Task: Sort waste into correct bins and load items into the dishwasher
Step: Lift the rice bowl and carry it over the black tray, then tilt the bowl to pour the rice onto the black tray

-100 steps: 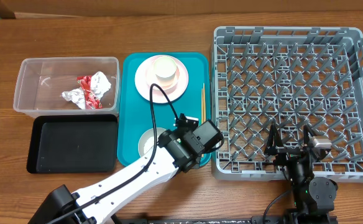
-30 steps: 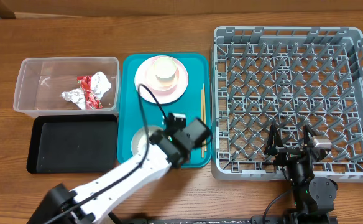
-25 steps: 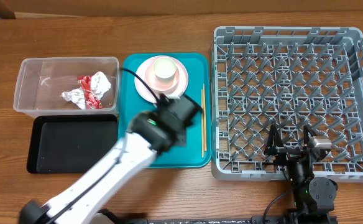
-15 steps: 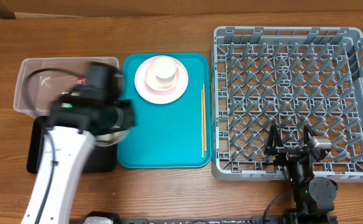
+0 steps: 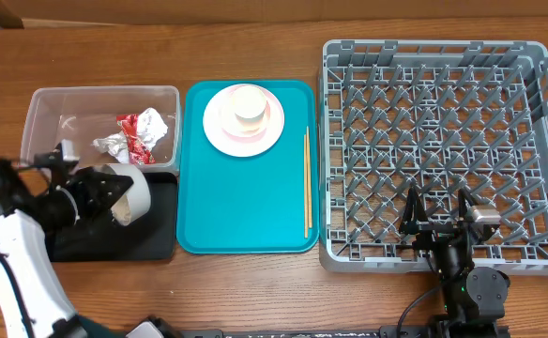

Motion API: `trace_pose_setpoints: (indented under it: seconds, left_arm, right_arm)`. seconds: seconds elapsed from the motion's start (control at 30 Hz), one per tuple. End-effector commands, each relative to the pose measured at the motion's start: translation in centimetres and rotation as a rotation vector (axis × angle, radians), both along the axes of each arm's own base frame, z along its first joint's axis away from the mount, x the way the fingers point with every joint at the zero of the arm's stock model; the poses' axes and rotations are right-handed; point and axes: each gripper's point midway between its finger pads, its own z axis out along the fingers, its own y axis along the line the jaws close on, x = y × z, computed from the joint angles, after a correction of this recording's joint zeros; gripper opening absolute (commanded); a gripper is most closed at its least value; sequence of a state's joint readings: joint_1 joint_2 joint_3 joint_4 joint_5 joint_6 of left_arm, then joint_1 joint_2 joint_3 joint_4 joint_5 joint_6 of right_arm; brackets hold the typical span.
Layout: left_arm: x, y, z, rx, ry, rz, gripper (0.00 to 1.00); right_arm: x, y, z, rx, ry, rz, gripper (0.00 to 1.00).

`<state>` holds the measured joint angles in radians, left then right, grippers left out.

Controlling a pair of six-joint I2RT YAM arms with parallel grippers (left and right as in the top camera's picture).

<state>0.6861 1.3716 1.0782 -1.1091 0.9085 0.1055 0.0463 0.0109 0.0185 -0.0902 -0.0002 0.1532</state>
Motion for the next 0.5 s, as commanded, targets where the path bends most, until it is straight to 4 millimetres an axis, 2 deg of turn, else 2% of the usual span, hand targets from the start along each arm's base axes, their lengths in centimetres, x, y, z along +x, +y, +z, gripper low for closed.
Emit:
trace_pose_setpoints:
  seconds: [0.0, 0.2, 0.47]
  left_arm:
    - [0.9, -0.1, 1.6, -0.224, -0.206, 0.004, 0.04]
    - [1.2, 2.3, 2.3, -0.408, -0.333, 0.079, 0.04]
    - [1.0, 4.7, 1.0, -0.422, -0.345, 0.143, 0.04]
  right_arm:
    - [0.0, -0.1, -0.2, -0.001, -0.003, -0.002, 1.0]
    - [0.0, 0.0, -0.2, -0.001, -0.003, -0.002, 1.0]
    - [0.0, -0.1, -0.2, -0.001, -0.003, -0.002, 1.0]
